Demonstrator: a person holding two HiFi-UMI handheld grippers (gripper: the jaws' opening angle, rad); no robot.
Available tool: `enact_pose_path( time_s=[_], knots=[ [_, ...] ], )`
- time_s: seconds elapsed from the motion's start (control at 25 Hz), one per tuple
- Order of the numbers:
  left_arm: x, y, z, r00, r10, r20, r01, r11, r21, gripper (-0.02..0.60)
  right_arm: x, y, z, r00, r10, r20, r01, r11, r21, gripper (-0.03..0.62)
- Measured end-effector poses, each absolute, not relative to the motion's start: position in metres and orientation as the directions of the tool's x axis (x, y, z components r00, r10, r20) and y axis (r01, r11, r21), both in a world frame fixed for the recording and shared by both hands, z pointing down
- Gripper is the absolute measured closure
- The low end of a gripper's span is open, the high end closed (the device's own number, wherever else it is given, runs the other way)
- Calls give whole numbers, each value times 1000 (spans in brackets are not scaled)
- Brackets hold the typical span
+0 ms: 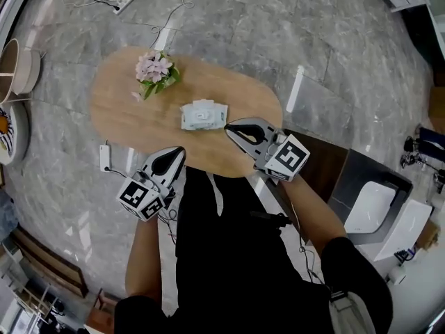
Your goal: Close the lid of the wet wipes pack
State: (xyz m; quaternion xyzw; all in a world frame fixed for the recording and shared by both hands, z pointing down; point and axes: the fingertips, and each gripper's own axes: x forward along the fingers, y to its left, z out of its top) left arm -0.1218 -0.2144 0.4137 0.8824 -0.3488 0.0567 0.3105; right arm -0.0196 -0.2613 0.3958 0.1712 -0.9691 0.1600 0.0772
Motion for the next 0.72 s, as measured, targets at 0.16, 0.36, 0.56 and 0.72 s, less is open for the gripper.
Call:
enact_pose_path(
  time_s=[0.16,0.36,0.56,0.72],
  knots=[
    [-129,-227,450,762,-557,331,-641,-574,510,565,-28,-270,435,-916,-317,246,-382,877,-292,583],
    [-135,-237,490,755,-568,328,-647,-560,518,565,-29,-277,481,-907,-316,278,-394,871,-293,583],
    [-137,-247,529,751,-570,335,-651,-553,519,565,-32,-279,523,-904,-304,301,-394,866,-307,583],
    [-142,-254,552,747,-572,339,-654,-543,527,565,-40,-286,548,-904,-297,309,-391,867,-309,582]
  ],
)
